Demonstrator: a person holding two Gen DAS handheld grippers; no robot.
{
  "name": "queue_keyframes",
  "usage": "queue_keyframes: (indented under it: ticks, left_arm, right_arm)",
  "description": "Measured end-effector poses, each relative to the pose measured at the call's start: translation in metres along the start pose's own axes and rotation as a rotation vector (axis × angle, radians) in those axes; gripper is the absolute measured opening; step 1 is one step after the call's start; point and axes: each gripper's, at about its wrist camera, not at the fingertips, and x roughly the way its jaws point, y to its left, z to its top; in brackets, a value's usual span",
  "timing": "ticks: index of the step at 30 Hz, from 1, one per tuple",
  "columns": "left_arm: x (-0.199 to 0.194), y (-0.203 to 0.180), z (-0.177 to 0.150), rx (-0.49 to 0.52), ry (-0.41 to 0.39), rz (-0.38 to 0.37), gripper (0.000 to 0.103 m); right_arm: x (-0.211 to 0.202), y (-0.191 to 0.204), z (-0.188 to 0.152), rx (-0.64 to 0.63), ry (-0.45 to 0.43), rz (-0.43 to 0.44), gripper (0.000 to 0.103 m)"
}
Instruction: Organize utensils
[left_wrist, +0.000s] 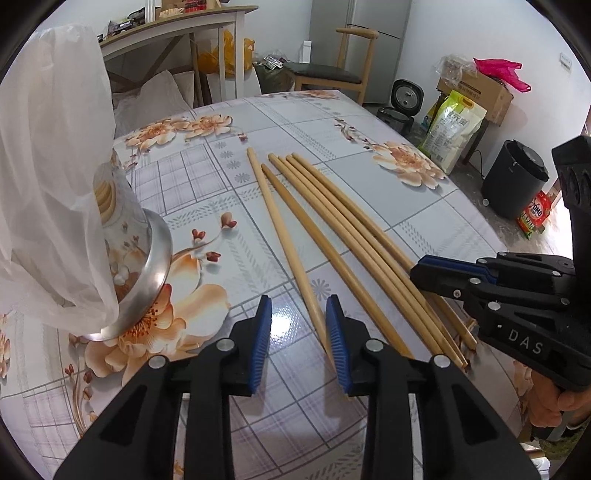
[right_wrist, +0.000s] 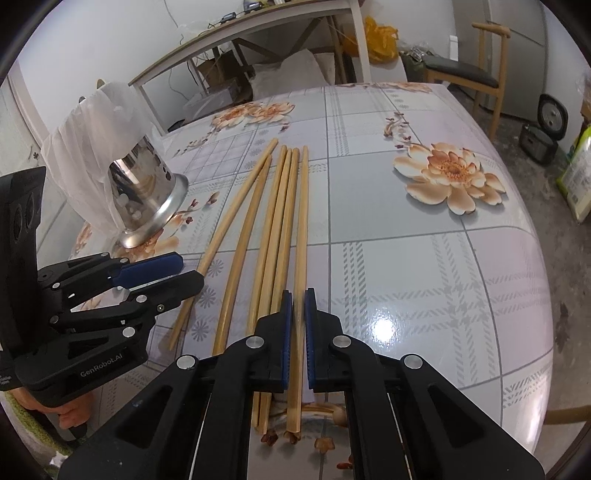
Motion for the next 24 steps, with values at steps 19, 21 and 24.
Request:
queue_keyframes:
  ticks: [19, 21, 24]
  left_arm:
    - [-0.031, 0.022, -0.036, -0.122, 0.047, 0.087, 0.006]
    - [-0.039, 0.022, -0.044, -0.131, 0.056, 0.088, 0.006]
    - [-0.051, 0.022, -0.059, -0.141, 0.072, 0.083, 0.006]
  right_arm:
    - [-0.018, -0.003, -0.026, 0.113, 0.028, 0.028, 0.004]
    - [-0.022, -0.004, -0.033, 0.129, 0.033, 0.041, 0.004]
    - [-0.030, -0.004, -0.044, 0.145, 0.044, 0.053, 0.004]
